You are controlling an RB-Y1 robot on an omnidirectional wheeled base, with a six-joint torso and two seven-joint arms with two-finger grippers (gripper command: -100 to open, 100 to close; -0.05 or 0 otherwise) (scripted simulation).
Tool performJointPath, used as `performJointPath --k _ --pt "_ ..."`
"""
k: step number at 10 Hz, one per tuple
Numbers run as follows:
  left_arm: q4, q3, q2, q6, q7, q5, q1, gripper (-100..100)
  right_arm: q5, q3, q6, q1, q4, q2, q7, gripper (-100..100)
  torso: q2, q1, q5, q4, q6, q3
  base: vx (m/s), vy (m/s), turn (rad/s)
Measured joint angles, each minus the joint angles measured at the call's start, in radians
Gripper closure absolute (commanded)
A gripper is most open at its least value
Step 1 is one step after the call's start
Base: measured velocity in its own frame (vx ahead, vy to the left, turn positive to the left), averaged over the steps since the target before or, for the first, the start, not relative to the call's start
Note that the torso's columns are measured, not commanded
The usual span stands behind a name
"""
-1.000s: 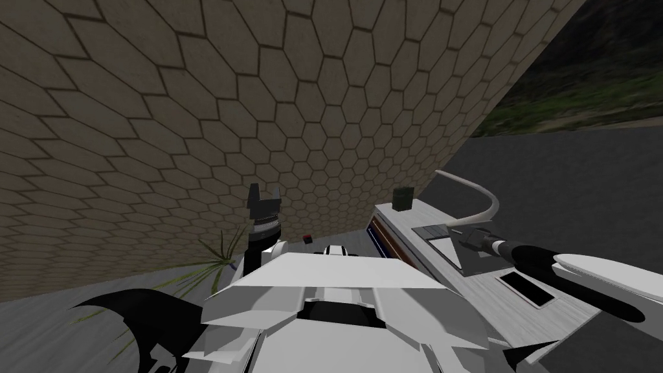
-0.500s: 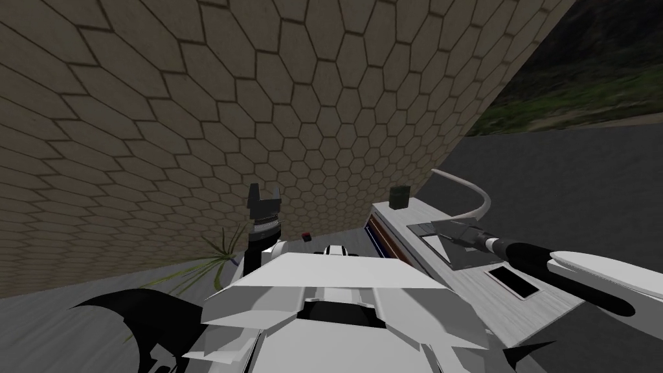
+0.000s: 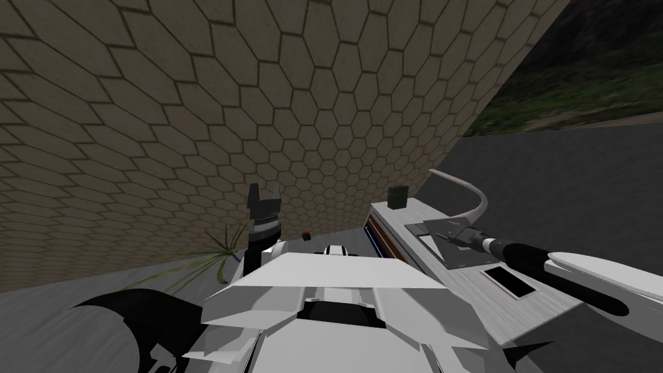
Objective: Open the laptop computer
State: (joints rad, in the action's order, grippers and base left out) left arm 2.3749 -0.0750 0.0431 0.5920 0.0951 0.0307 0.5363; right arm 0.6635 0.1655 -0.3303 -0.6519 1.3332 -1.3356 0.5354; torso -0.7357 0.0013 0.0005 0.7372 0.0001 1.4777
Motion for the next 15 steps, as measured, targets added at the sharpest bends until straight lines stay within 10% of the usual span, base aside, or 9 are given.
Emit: performJointPath --k 6,7,14,15 --pt "0.000 0.000 0.000 0.000 0.000 0.000 0.000 0 0.005 -0.022 -0.034 -0.091 -0.012 -0.083 -0.034 100 -0.003 -0.002 -0.001 0.001 0.000 -0.002 0.125 0.033 -0.023" --pt "0.000 0.000 0.000 0.000 0.000 0.000 0.000 0 0.005 -0.022 -0.035 -0.093 -0.012 -0.085 -0.036 -100 -0.008 -0.003 -0.001 0.002 0.000 -0.005 0.018 0.011 -0.076" --pt "0.000 0.000 0.000 0.000 0.000 0.000 0.000 0 -0.031 0.044 -0.094 -0.127 -0.004 -0.234 -0.108 -100 -0.002 -0.001 -0.001 0.001 0.000 -0.001 -0.001 0.017 -0.084" --pt "0.000 0.000 0.000 0.000 0.000 0.000 0.000 0 -0.031 0.046 -0.096 -0.128 -0.003 -0.236 -0.111 0 -0.002 -0.002 -0.001 0.001 0.000 -0.002 0.000 0.000 0.000"
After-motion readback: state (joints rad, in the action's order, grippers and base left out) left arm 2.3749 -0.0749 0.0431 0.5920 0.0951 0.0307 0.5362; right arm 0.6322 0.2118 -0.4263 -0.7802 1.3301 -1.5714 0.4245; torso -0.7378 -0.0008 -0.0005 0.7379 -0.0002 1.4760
